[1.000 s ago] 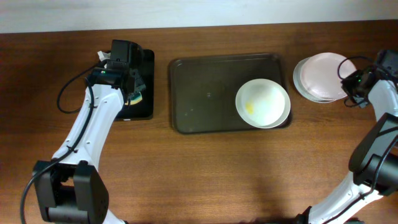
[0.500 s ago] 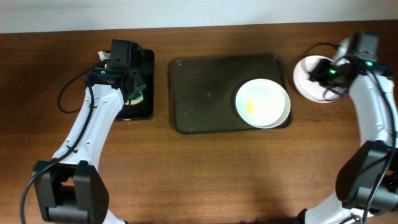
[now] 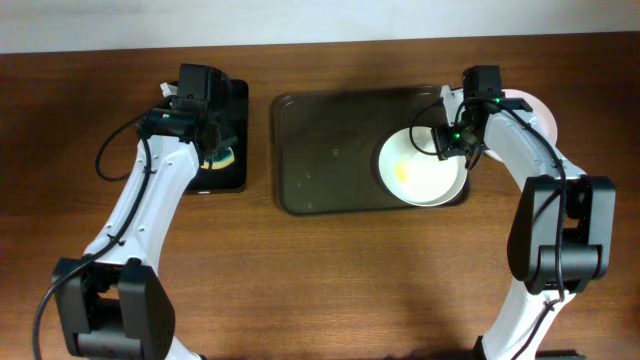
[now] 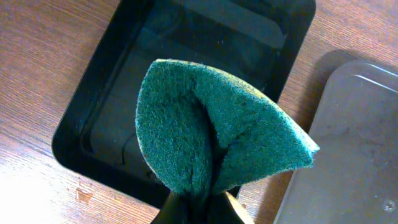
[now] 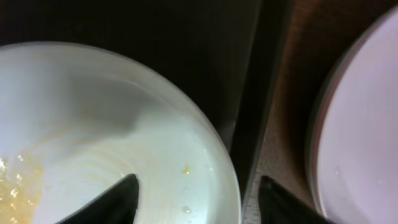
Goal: Clean dirty plates on tray and stack at the side
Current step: 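Move the right gripper to grasp the cream plate rim, then hold the cream plate rim with the right gripper and tilt it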
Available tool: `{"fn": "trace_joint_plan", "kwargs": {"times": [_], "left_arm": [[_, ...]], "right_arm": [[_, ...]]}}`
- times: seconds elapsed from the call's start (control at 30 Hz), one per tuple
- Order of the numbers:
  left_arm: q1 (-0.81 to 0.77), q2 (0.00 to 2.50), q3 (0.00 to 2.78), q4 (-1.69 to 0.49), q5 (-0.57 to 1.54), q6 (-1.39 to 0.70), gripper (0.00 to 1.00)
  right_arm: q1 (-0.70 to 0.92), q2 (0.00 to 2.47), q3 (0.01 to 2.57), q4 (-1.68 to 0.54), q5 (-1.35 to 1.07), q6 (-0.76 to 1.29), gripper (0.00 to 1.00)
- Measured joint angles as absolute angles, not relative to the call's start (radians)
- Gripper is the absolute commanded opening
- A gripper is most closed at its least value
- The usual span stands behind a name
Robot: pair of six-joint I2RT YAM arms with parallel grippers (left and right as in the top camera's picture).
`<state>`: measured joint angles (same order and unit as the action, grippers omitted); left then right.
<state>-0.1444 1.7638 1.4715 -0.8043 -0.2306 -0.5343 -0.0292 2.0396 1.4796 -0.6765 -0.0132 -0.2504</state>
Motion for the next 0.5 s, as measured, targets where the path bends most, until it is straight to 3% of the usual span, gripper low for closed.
{"fn": "trace_joint_plan", "kwargs": {"times": [0.3, 0.5], "left_arm": [[-0.144, 1.764, 1.471, -0.8, -0.224, -0.534, 0.0], [-0.144, 1.764, 1.471, -0.8, -0.223, -0.534, 0.0]], "right_arm": [[-0.029, 2.066, 1.48, -0.734, -0.031, -0.27, 0.45], [-0.029, 2.07, 1.48, -0.76, -0.035, -0.27, 0.48]]}}
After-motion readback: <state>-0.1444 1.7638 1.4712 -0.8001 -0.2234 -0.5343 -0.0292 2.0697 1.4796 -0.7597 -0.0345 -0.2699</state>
